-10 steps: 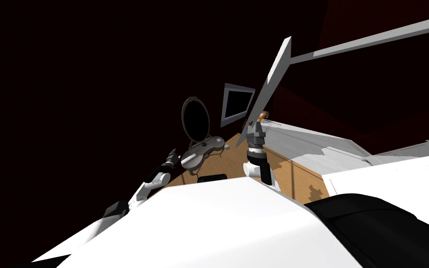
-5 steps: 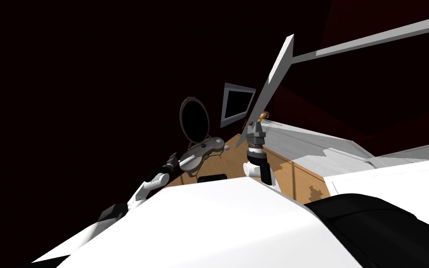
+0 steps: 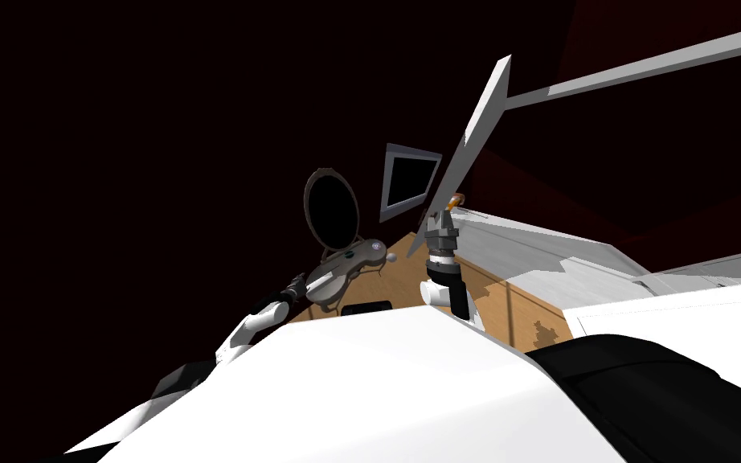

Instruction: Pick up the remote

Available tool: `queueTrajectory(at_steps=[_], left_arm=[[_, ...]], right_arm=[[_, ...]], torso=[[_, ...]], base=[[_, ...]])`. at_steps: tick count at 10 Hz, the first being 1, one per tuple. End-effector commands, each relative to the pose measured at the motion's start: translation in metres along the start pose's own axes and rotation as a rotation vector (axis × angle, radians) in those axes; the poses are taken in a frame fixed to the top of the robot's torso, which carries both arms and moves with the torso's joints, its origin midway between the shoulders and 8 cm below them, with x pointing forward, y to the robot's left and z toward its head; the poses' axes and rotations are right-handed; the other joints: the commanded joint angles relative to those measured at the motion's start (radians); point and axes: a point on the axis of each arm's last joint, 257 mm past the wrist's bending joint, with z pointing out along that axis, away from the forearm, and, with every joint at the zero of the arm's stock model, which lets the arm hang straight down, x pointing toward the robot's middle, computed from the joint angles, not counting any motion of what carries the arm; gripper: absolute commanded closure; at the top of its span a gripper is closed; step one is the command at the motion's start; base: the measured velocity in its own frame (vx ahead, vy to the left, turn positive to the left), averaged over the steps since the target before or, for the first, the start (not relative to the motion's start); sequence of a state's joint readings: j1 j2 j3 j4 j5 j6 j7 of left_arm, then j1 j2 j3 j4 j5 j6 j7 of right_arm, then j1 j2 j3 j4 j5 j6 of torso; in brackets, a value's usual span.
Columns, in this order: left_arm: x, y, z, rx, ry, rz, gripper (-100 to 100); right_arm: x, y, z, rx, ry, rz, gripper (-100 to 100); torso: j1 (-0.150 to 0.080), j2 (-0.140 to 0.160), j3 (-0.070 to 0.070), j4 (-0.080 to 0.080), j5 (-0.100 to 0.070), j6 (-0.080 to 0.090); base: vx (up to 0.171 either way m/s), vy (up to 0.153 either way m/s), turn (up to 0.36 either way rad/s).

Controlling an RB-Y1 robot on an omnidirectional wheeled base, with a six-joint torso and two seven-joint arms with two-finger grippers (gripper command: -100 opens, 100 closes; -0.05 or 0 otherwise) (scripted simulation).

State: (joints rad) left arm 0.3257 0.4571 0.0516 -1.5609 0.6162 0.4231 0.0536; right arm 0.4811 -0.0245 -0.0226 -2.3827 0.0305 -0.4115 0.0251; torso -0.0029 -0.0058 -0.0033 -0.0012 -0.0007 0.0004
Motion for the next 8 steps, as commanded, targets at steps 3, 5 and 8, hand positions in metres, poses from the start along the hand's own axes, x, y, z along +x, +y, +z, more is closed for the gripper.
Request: queueTrajectory(at_steps=[3, 5, 8], left_arm=[[-0.024, 0.038, 0.000, -0.132, -0.033, -0.017, -100], [-0.039, 0.057, -0.002, -0.200, -0.053, -0.027, -100], [-0.054, 0.081, -0.007, -0.286, -0.074, -0.037, -100]], right_arm=[[0.000, 0.000, 0.000, 0.000, 0.000, 0.000, 0], [0.000, 0.000, 0.000, 0.000, 0.000, 0.000, 0], [0.000, 0.000, 0.000, 0.000, 0.000, 0.000, 0]], torso=[[-0.002, -0.001, 0.000, 0.000, 0.000, 0.000], [0.001, 0.003, 0.001, 0.000, 0.000, 0.000], [0.000, -0.001, 0.000, 0.000, 0.000, 0.000]], base=[[0.091, -0.058, -0.011], [0.052, -0.032, -0.012], [0.100, -0.045, -0.018]])
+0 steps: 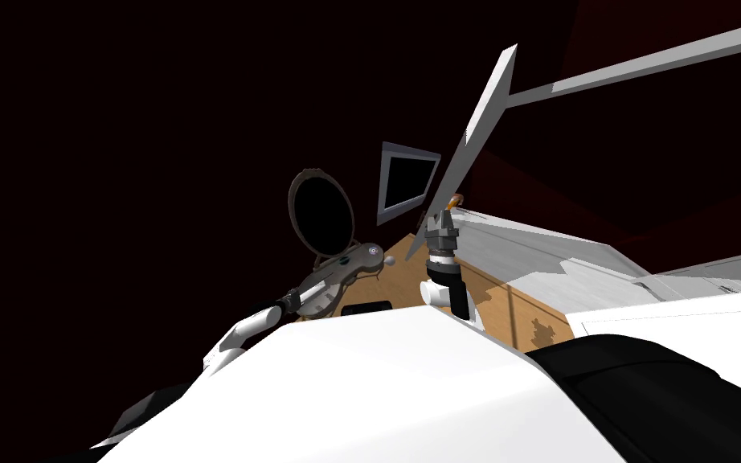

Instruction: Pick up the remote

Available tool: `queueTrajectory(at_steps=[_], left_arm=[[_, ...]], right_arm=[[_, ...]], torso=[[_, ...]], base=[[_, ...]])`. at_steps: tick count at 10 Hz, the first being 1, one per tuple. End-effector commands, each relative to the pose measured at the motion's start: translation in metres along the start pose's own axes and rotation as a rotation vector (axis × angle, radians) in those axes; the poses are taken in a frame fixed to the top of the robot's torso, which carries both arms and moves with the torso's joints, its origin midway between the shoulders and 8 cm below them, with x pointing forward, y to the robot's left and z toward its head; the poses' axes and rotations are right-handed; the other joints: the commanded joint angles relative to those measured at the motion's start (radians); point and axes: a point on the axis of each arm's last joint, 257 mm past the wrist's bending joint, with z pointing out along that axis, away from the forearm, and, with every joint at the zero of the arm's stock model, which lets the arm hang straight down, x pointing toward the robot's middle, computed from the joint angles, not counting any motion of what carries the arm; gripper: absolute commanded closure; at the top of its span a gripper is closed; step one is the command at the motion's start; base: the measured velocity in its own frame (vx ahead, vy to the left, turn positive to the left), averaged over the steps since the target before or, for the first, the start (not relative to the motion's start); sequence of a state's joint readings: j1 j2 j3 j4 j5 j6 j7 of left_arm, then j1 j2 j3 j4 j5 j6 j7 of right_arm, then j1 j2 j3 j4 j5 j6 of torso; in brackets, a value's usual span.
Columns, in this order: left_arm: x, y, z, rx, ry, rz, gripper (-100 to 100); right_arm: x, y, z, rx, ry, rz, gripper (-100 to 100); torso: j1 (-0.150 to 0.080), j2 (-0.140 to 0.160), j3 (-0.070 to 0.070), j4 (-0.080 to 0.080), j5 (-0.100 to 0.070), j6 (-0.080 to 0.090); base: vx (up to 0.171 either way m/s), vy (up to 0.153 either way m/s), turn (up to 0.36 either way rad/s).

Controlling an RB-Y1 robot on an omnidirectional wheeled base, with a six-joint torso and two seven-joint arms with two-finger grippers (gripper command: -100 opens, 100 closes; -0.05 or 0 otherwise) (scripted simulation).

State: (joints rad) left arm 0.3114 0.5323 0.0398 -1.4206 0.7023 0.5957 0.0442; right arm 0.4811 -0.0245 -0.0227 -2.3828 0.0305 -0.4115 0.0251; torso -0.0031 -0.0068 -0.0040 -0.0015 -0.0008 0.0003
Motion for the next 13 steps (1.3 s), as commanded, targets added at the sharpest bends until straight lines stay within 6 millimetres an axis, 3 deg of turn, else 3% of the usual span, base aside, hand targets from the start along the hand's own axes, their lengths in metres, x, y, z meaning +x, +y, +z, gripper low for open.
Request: queueTrajectory(at_steps=[1, 2, 5, 6, 8, 9, 13], left_arm=[[-0.017, 0.019, 0.001, -0.075, -0.023, -0.012, -100], [-0.017, 0.023, 0.001, -0.090, -0.024, -0.012, -100], [-0.047, 0.055, -0.004, -0.219, -0.063, -0.034, -100], [-0.048, 0.056, -0.004, -0.220, -0.065, -0.035, -100], [-0.075, 0.078, -0.013, -0.316, -0.101, -0.059, -100], [-0.074, 0.081, -0.014, -0.331, -0.101, -0.060, -100], [-0.113, 0.115, -0.037, -0.490, -0.157, -0.110, -100]], right_arm=[[0.000, 0.000, 0.000, 0.000, 0.000, 0.000, 0], [0.000, 0.000, 0.000, 0.000, 0.000, 0.000, 0], [0.000, 0.000, 0.000, 0.000, 0.000, 0.000, 0], [0.000, 0.000, 0.000, 0.000, 0.000, 0.000, 0], [0.000, 0.000, 0.000, 0.000, 0.000, 0.000, 0], [0.000, 0.000, 0.000, 0.000, 0.000, 0.000, 0], [0.000, 0.000, 0.000, 0.000, 0.000, 0.000, 0]], torso=[[0.000, 0.000, 0.000, 0.000, 0.000, 0.000], [-0.002, -0.001, 0.000, 0.000, 0.000, 0.000], [0.000, 0.002, 0.001, 0.000, 0.000, 0.000], [0.001, 0.000, 0.000, 0.000, 0.000, 0.000], [0.001, 0.000, 0.000, 0.000, 0.000, 0.000], [-0.003, -0.002, -0.001, 0.000, -0.001, 0.000], [0.000, -0.002, -0.001, -0.001, 0.000, 0.000]], base=[[0.120, -0.075, -0.030], [0.086, -0.059, -0.008], [0.099, -0.045, -0.027], [0.107, -0.029, -0.013], [0.126, -0.074, -0.041], [0.128, -0.082, -0.004], [0.137, -0.047, -0.028]])
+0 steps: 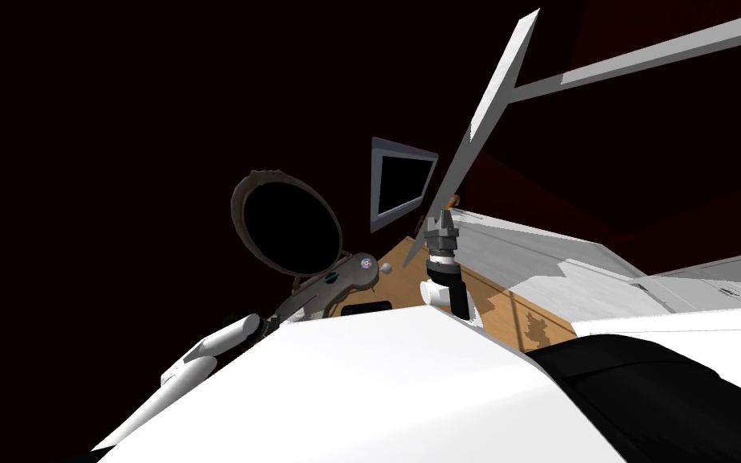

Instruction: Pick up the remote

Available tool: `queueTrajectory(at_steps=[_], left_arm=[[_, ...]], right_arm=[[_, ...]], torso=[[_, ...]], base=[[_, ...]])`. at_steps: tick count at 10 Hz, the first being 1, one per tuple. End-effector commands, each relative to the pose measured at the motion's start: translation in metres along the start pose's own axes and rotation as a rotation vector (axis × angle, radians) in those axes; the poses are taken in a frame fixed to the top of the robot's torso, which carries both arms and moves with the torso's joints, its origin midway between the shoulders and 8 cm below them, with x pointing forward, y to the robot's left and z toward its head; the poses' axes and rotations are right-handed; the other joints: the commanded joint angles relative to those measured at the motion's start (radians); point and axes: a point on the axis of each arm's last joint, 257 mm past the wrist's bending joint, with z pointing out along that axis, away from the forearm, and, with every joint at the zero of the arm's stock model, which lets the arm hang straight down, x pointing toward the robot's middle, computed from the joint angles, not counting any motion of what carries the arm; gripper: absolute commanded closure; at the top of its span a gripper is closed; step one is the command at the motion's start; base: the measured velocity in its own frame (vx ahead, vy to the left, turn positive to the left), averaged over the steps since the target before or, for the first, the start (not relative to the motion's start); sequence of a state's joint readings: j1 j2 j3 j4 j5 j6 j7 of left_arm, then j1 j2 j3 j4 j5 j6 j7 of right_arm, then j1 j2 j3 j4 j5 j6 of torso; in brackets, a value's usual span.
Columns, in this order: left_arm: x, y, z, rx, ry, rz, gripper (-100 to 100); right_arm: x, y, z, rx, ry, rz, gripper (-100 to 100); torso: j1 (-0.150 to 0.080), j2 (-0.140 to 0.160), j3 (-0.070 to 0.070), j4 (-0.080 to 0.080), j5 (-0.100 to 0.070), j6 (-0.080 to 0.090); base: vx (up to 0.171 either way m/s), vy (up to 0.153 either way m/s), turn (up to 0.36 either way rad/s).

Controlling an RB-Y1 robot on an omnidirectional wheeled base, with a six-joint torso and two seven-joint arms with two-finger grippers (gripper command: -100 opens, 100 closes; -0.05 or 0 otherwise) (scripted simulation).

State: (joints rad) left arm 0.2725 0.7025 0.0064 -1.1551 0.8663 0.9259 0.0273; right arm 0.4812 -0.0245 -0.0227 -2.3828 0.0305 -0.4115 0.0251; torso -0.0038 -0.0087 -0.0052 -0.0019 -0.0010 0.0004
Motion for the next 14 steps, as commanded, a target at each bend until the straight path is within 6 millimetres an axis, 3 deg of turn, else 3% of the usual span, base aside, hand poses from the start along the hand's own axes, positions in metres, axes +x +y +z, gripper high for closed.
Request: queueTrajectory(at_steps=[1, 4, 5, 6, 7, 9, 10, 11, 14], left_arm=[[-0.012, 0.011, -0.001, -0.056, -0.016, -0.020, -100], [-0.025, 0.025, -0.004, -0.110, -0.030, -0.041, -100], [-0.020, 0.020, -0.003, -0.090, -0.026, -0.033, -100], [-0.020, 0.021, -0.004, -0.095, -0.027, -0.035, 0], [-0.015, 0.029, 0.008, -0.094, -0.026, -0.039, -100], [-0.008, 0.037, 0.020, -0.094, -0.026, -0.042, -100], [-0.010, 0.032, 0.016, -0.095, -0.026, -0.040, -100], [-0.009, 0.032, 0.017, -0.094, -0.026, -0.040, 100], [-0.009, 0.034, 0.017, -0.098, -0.026, -0.044, 100]], right_arm=[[0.000, 0.000, 0.000, 0.000, 0.000, 0.000, 0], [0.000, 0.000, 0.000, 0.000, 0.000, 0.000, 0], [0.000, 0.000, 0.000, 0.000, 0.000, 0.000, 0], [0.000, 0.000, 0.000, 0.000, 0.000, 0.000, 0], [0.000, 0.000, 0.000, 0.000, 0.000, 0.000, 0], [0.000, 0.000, 0.000, 0.000, 0.000, 0.000, 0], [0.000, 0.000, 0.000, 0.000, 0.000, 0.000, 0], [0.000, 0.000, 0.000, 0.000, 0.000, 0.000, 0], [0.000, 0.000, 0.000, 0.000, 0.000, 0.000, 0]], torso=[[0.000, 0.000, 0.000, 0.000, 0.000, 0.000], [0.003, 0.006, 0.003, 0.001, 0.001, 0.000], [0.003, 0.005, 0.003, 0.001, 0.001, 0.000], [0.003, 0.006, 0.004, 0.001, 0.001, 0.000], [0.003, 0.008, 0.005, 0.002, 0.001, 0.000], [0.007, 0.009, 0.005, 0.002, 0.002, 0.000], [0.007, 0.009, 0.005, 0.002, 0.002, 0.000], [0.005, 0.009, 0.005, 0.002, 0.001, 0.000], [0.006, 0.009, 0.005, 0.002, 0.002, 0.001]], base=[[0.107, -0.044, -0.019], [0.061, -0.016, -0.009], [0.039, -0.007, -0.001], [0.006, -0.001, 0.000], [0.005, 0.032, -0.026], [0.009, 0.054, -0.021], [0.003, 0.022, -0.007], [0.000, 0.000, 0.000], [-0.001, 0.000, 0.004]])
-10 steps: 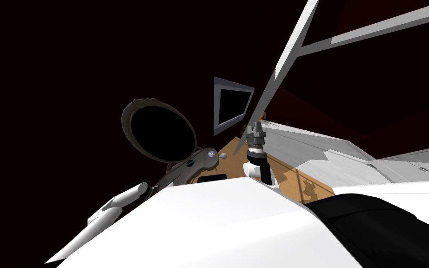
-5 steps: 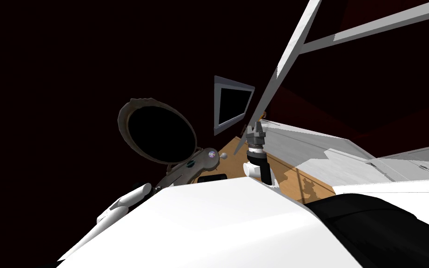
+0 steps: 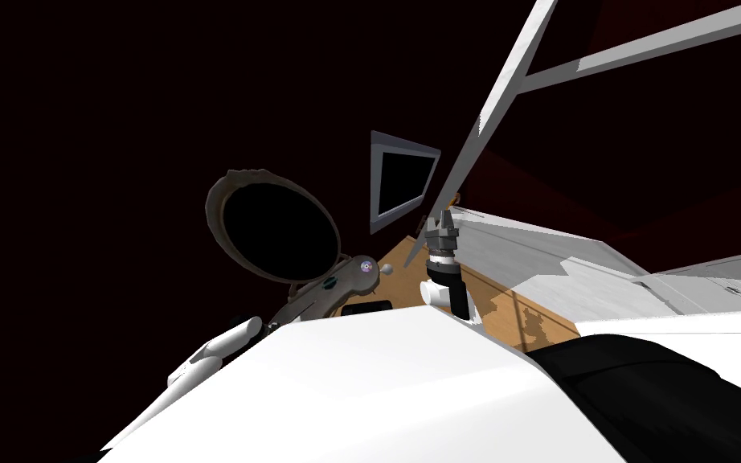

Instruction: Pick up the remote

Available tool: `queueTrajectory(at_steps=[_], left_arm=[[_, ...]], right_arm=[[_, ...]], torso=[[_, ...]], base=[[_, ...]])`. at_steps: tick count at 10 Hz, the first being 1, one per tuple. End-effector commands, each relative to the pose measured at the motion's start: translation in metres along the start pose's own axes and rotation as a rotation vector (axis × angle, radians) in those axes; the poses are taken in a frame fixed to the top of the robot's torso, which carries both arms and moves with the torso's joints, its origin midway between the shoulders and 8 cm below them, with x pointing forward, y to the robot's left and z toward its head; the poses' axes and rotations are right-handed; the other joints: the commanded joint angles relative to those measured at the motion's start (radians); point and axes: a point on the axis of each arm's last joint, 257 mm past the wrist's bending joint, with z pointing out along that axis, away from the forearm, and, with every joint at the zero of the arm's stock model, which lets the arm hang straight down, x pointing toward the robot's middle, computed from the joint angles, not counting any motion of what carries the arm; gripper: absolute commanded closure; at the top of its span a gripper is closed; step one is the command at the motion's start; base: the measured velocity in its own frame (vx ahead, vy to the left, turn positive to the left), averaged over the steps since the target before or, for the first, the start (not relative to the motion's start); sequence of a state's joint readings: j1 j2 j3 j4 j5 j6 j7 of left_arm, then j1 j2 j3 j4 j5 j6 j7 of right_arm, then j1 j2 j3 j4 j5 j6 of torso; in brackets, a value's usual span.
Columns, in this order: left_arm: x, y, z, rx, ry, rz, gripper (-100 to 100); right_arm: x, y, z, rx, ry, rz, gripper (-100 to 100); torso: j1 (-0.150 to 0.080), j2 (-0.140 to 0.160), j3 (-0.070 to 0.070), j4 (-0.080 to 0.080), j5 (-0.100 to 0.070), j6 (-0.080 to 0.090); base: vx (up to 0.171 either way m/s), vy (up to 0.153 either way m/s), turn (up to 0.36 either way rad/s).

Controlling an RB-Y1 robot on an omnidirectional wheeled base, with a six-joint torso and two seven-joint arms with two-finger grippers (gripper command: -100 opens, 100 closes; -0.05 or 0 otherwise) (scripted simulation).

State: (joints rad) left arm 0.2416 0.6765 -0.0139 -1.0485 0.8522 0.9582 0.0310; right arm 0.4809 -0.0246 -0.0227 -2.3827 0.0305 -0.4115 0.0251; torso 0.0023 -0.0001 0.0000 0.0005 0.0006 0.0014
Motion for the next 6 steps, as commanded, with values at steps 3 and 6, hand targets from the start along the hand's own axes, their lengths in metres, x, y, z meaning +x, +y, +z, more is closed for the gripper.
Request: queueTrajectory(at_steps=[3, 6], left_arm=[[-0.006, -0.007, -0.012, 0.004, -0.001, 0.005, 100], [-0.008, -0.009, -0.016, 0.004, -0.002, 0.006, 0]], right_arm=[[0.000, 0.000, 0.000, 0.000, 0.000, 0.000, 0], [0.000, 0.000, 0.000, 0.000, 0.000, 0.000, 0]], torso=[[0.000, 0.000, 0.000, 0.000, 0.000, 0.000], [-0.003, 0.000, 0.000, 0.000, -0.001, 0.000]], base=[[-0.001, -0.011, 0.008], [0.001, -0.032, 0.011]])
